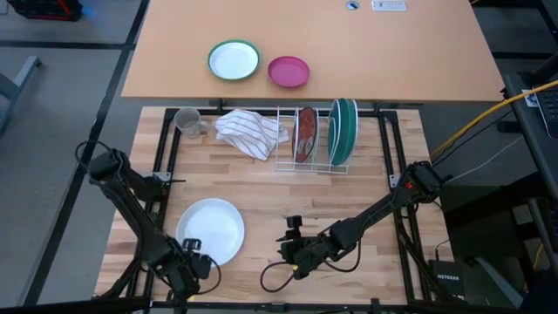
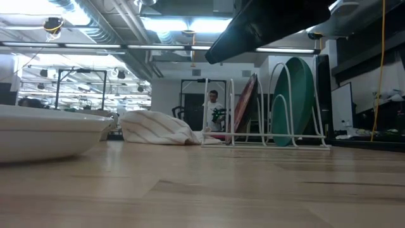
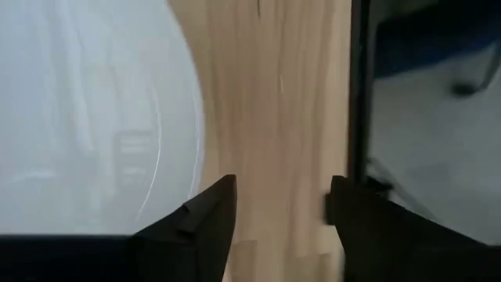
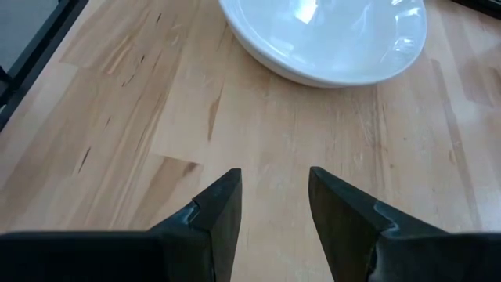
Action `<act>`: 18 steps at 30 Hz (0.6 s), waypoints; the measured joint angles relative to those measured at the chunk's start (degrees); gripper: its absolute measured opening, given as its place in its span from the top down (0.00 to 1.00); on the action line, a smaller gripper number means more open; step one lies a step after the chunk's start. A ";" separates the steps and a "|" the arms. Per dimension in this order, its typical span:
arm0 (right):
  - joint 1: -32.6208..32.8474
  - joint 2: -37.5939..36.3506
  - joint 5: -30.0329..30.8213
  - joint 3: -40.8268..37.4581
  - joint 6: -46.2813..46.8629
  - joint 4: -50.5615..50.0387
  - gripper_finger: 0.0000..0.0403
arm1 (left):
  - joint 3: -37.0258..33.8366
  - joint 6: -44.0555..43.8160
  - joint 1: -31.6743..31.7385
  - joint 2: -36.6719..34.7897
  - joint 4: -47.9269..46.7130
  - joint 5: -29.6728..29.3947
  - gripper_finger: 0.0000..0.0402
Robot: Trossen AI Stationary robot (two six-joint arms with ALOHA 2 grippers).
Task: Sort dishes
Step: Put the white plate in the dish rack
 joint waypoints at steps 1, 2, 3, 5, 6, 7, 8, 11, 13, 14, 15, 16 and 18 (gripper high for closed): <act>0.00 0.00 -0.03 0.00 0.00 0.00 0.62 | -0.02 1.49 -0.05 0.77 -0.22 0.00 0.51; 0.00 0.00 -0.04 0.00 0.00 -0.02 0.62 | -0.02 2.27 -0.06 1.53 -0.66 0.01 0.50; 0.00 0.00 -0.02 0.00 0.02 -0.03 0.62 | -0.02 2.82 -0.03 2.23 -1.41 -0.01 0.50; 0.00 0.00 -0.02 0.00 0.02 -0.02 0.62 | -0.02 2.74 0.08 3.59 -3.45 -0.11 0.51; 0.00 0.00 -0.04 0.00 0.02 -0.01 0.62 | 0.00 2.48 0.16 4.09 -4.16 -0.33 0.52; 0.00 0.00 -0.04 0.00 0.02 -0.02 0.62 | 0.00 1.74 0.25 4.48 -5.14 -0.52 0.53; 0.00 0.00 -0.04 0.00 0.03 0.02 0.62 | -0.01 1.25 0.27 4.76 -5.99 -0.49 0.54; 0.00 0.00 -0.04 0.00 0.06 0.00 0.62 | -0.07 -0.19 0.27 4.87 -5.97 -0.49 0.56; 0.00 0.00 -0.04 0.00 0.07 0.08 0.62 | -0.07 -1.34 0.26 4.64 -5.75 -0.48 0.57; 0.00 0.00 0.00 0.00 0.07 0.07 0.62 | -0.07 -2.02 0.25 4.58 -5.64 -0.48 0.57; 0.00 0.00 0.03 0.00 0.07 0.07 0.62 | -0.07 -3.25 0.25 4.56 -5.56 -0.48 0.57; 0.00 0.00 0.03 0.00 0.08 0.07 0.62 | -0.07 -4.75 0.27 4.56 -5.61 -0.48 0.57; 0.00 0.00 0.05 0.00 0.09 0.08 0.62 | -0.07 -8.51 0.27 4.56 -5.50 -0.46 0.57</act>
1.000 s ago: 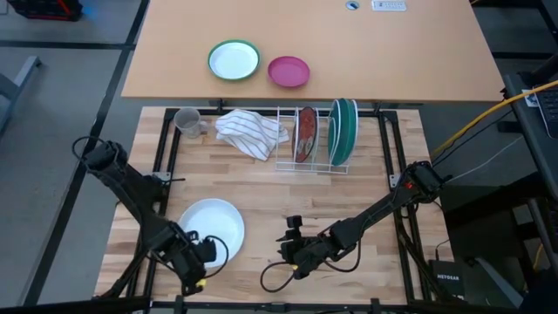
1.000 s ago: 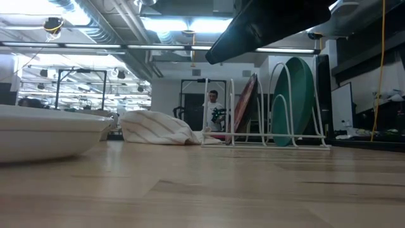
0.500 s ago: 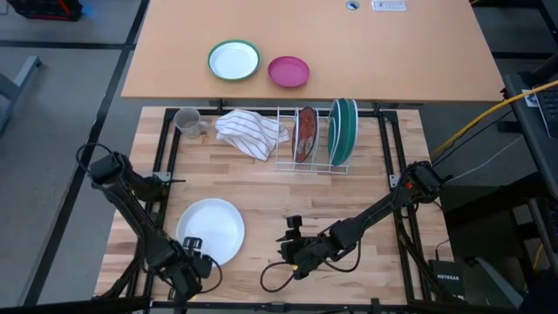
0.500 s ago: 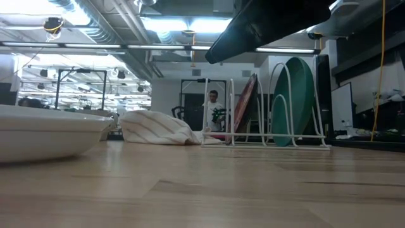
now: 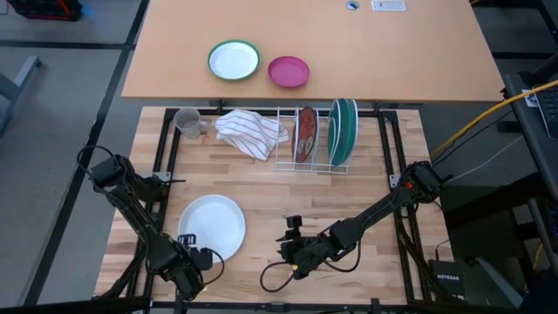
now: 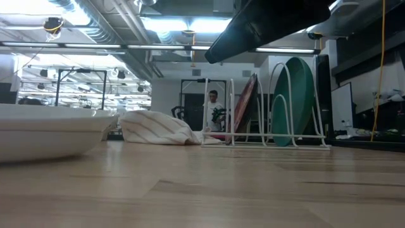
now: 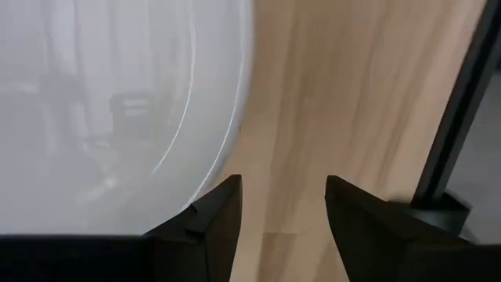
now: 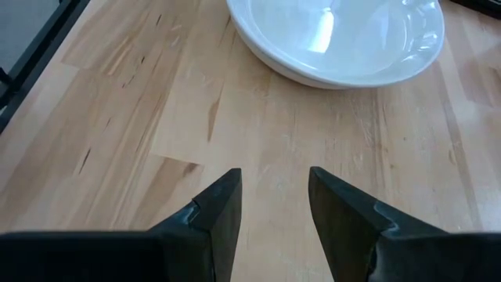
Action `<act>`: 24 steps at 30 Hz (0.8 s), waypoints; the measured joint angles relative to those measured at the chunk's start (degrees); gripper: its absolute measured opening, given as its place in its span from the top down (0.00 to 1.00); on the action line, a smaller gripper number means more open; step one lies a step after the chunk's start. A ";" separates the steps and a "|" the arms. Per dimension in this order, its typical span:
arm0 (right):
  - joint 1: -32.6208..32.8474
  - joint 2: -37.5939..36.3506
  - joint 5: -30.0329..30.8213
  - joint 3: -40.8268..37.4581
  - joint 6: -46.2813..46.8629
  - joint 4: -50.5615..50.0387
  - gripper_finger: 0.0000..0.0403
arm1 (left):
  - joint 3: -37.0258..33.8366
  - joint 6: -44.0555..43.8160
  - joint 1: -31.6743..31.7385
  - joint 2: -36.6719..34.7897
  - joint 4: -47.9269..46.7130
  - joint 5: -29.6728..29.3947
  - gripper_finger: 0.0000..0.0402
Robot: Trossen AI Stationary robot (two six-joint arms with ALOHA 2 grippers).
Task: Sort dishes
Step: Put the white plate in the dish rack
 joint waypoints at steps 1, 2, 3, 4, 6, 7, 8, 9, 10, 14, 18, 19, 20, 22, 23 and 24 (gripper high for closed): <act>0.00 0.00 -0.02 0.00 0.00 -0.02 0.62 | 0.00 -2.49 0.00 0.00 0.21 0.00 0.57; 0.00 0.00 0.00 0.00 0.00 0.00 0.62 | 0.00 -5.20 0.00 0.00 0.47 -0.02 0.57; 0.00 0.00 0.00 0.00 0.00 0.00 0.62 | 0.00 -7.89 0.00 0.00 0.63 -0.03 0.57; 0.01 0.00 0.00 0.00 0.00 0.00 0.62 | 0.00 -10.50 0.00 0.00 0.71 -0.04 0.57; 0.00 0.00 0.00 0.00 0.00 -0.02 0.62 | 0.00 -14.42 0.00 0.00 1.24 -0.02 0.57; 0.00 0.00 -0.01 0.00 0.00 -0.02 0.62 | 0.00 -15.60 -0.01 0.00 1.91 -0.02 0.57; 0.00 0.00 0.00 0.00 0.00 -0.02 0.62 | 0.02 -15.73 0.00 0.00 2.33 -0.02 0.57; 0.00 0.00 0.00 0.00 0.00 -0.02 0.62 | 0.02 -15.40 0.00 0.00 2.40 0.00 0.57; 0.02 0.00 0.00 0.00 0.00 -0.02 0.62 | 0.02 -13.91 -0.11 -0.02 2.73 0.00 0.57; 0.00 -0.01 0.04 0.00 0.00 -0.02 0.62 | 0.52 -5.80 -0.90 -0.07 2.78 -2.82 0.57; 0.02 -0.02 0.04 0.00 0.00 -0.04 0.62 | 0.55 -0.71 -1.70 -0.09 2.06 -8.28 0.57; 0.01 -0.02 0.04 0.00 -0.01 -0.04 0.62 | 0.55 -0.14 -1.73 -0.09 1.91 -9.24 0.57; 0.02 -0.02 0.00 0.00 0.00 -0.06 0.62 | 0.55 0.20 -1.73 -0.09 1.56 -10.02 0.57; 0.00 -0.02 0.00 0.00 -0.02 -0.06 0.62 | 0.55 1.20 -1.75 -0.09 0.34 -11.50 0.57; 0.00 -0.02 0.06 0.00 -0.02 -0.10 0.62 | 0.55 1.93 -1.77 -0.09 -0.23 -12.05 0.57; 0.02 -0.02 0.08 0.00 -0.02 -0.10 0.62 | 0.48 2.96 -1.77 -0.09 -0.99 -12.60 0.57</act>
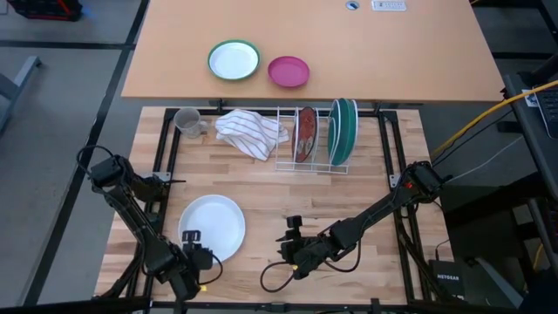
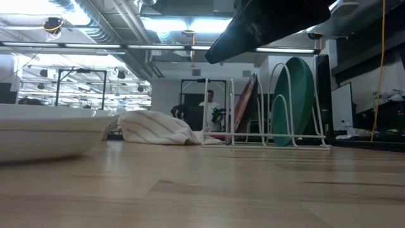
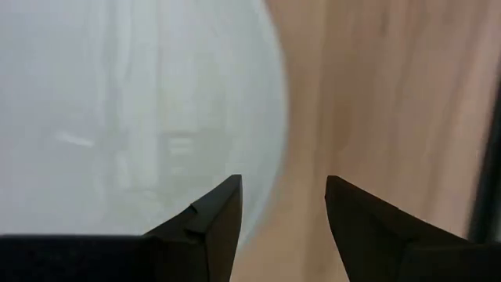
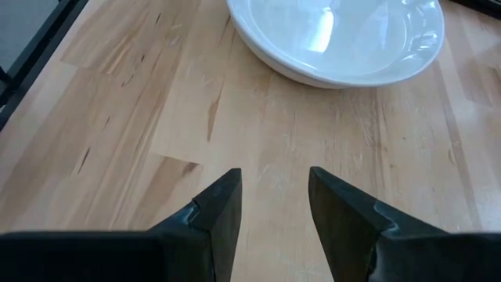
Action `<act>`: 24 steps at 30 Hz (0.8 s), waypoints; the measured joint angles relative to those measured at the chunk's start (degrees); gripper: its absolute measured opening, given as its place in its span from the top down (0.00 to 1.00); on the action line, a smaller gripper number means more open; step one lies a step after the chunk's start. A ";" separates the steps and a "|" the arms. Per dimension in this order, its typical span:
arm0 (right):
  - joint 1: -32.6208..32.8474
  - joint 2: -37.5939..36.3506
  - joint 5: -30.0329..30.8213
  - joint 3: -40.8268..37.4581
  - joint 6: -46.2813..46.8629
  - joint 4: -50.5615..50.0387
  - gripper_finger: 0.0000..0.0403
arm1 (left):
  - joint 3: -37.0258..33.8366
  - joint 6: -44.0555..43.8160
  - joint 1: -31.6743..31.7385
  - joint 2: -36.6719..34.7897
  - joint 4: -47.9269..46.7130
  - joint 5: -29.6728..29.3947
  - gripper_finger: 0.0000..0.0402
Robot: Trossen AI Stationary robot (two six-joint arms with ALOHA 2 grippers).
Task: Sort dishes
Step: Put the white plate in the dish rack
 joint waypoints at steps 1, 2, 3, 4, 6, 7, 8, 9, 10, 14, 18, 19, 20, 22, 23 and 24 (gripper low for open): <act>0.01 0.00 0.01 0.00 0.00 0.00 0.62 | -0.27 1.11 0.03 -0.02 -0.55 -0.44 0.57; 0.00 0.00 0.03 0.00 0.00 0.02 0.62 | -0.43 1.52 0.02 -0.02 -1.53 -0.75 0.57; -0.02 0.00 0.03 0.00 0.00 0.02 0.62 | -0.72 2.15 0.02 -0.02 -2.26 -0.87 0.57; 0.00 0.00 0.01 0.00 0.00 -0.02 0.62 | -1.05 2.40 0.02 -0.02 -2.26 -0.87 0.57; 0.00 0.00 0.03 0.00 0.00 0.00 0.62 | -1.63 2.23 -0.20 -0.02 -2.07 -0.39 0.57; 0.00 0.00 0.01 0.00 0.00 -0.02 0.62 | -1.99 2.22 -0.31 -0.02 -1.83 -0.10 0.57; 0.02 0.00 0.03 0.00 -0.02 -0.04 0.62 | -2.33 2.55 -0.43 -0.02 -1.58 0.30 0.57; 0.03 0.00 0.00 0.00 -0.01 -0.04 0.62 | -2.67 3.08 -0.75 -0.02 -1.46 0.48 0.57; 0.03 0.00 0.01 0.00 -0.02 -0.04 0.62 | -3.06 4.14 -1.02 -0.02 -1.55 0.63 0.57; 0.03 0.00 0.01 0.00 -0.04 -0.09 0.62 | -3.95 7.31 -1.90 0.00 -2.33 0.69 0.57; 0.03 0.00 0.01 0.00 -0.04 -0.09 0.62 | -5.04 10.77 -2.21 0.00 -1.79 0.61 0.57; 0.03 0.00 0.01 0.00 -0.04 -0.07 0.62 | -5.40 11.54 -2.21 0.02 -1.75 0.61 0.57; 0.03 0.00 0.01 0.00 -0.04 -0.07 0.62 | -5.78 11.60 -2.21 0.03 -1.78 0.62 0.57; 0.03 0.00 0.00 0.00 -0.04 -0.07 0.62 | -6.18 10.93 -2.21 0.03 -1.66 0.62 0.57; 0.03 0.00 -0.01 0.00 -0.04 -0.09 0.62 | -6.37 10.22 -2.15 0.03 -1.46 0.62 0.57; 0.02 0.00 -0.01 0.00 -0.03 -0.07 0.62 | -6.58 9.74 -2.04 0.03 -1.38 0.60 0.57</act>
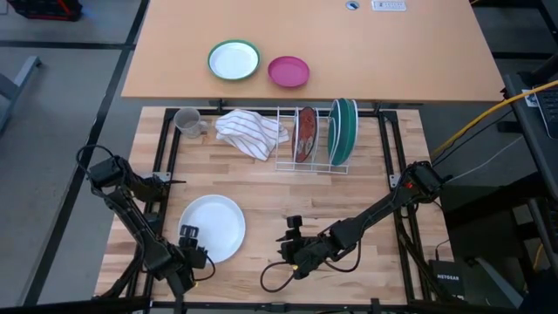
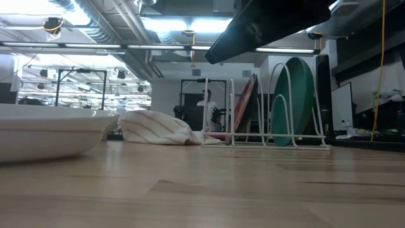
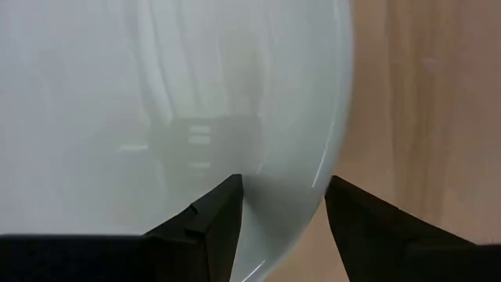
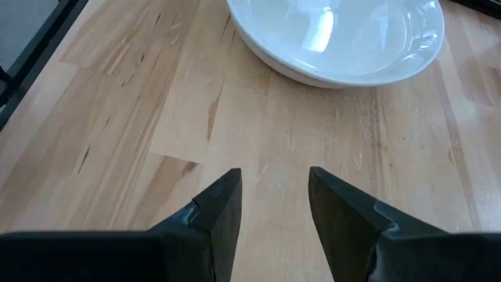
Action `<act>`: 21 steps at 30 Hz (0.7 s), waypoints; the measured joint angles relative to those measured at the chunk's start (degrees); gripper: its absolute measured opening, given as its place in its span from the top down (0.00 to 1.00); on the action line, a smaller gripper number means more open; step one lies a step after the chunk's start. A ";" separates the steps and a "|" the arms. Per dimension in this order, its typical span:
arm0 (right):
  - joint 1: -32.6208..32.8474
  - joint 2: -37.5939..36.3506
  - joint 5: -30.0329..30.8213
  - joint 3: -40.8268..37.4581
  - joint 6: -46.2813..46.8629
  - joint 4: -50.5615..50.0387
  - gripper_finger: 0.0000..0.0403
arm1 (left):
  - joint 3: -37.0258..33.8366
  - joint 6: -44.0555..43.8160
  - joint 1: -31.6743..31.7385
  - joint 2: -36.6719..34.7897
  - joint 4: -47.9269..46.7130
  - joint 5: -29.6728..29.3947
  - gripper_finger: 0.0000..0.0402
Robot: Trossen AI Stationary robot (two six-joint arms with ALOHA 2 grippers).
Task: Sort dishes
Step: Put the white plate in the dish rack
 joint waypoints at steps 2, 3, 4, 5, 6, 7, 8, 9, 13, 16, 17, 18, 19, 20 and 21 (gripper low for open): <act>-0.01 0.00 0.00 0.00 -0.01 0.01 0.62 | -0.12 -2.60 0.07 0.00 0.19 0.01 0.57; -0.01 0.00 -0.01 0.00 -0.01 0.01 0.62 | -0.12 -3.85 0.07 0.00 0.33 0.01 0.57; -0.03 0.00 0.01 0.00 -0.01 0.01 0.62 | -0.12 -4.52 0.07 0.00 0.52 -0.02 0.57; -0.03 0.00 -0.01 0.00 -0.01 0.01 0.62 | -0.12 -4.90 0.07 0.00 0.73 -0.05 0.57; -0.03 0.00 0.02 0.00 0.01 0.01 0.62 | -0.12 -4.78 0.07 0.00 0.88 -0.05 0.57; -0.03 0.00 0.00 0.00 0.01 0.03 0.62 | -0.12 -4.05 0.07 0.00 0.88 -0.03 0.57; -0.03 0.00 0.00 0.00 0.00 0.02 0.62 | -0.12 -3.32 0.07 0.00 0.90 -0.05 0.57; -0.03 0.00 0.01 0.00 0.00 0.03 0.62 | -0.12 -2.40 0.07 0.00 0.94 -0.05 0.57; -0.03 0.00 0.00 0.00 0.01 0.03 0.62 | -0.15 -0.06 0.09 0.00 1.01 -0.05 0.57; -0.03 0.00 -0.01 0.00 -0.01 0.03 0.62 | -0.15 -0.04 0.09 0.00 1.01 -0.05 0.57; -0.03 0.00 0.00 0.00 0.00 0.03 0.62 | -0.15 -0.09 0.09 0.00 1.03 -0.06 0.57; -0.03 0.00 -0.01 0.00 0.00 0.03 0.62 | -0.15 -0.25 0.09 0.00 1.03 -0.08 0.57; -0.03 0.00 -0.01 0.00 -0.01 0.03 0.62 | -0.15 -0.65 0.09 0.00 1.05 -0.14 0.57; -0.03 0.00 -0.01 0.00 0.01 0.03 0.62 | -0.15 -0.94 0.09 0.00 1.09 -0.19 0.57; -0.03 0.00 0.01 0.00 0.01 0.03 0.62 | -0.15 -1.17 0.09 0.00 1.13 -0.20 0.57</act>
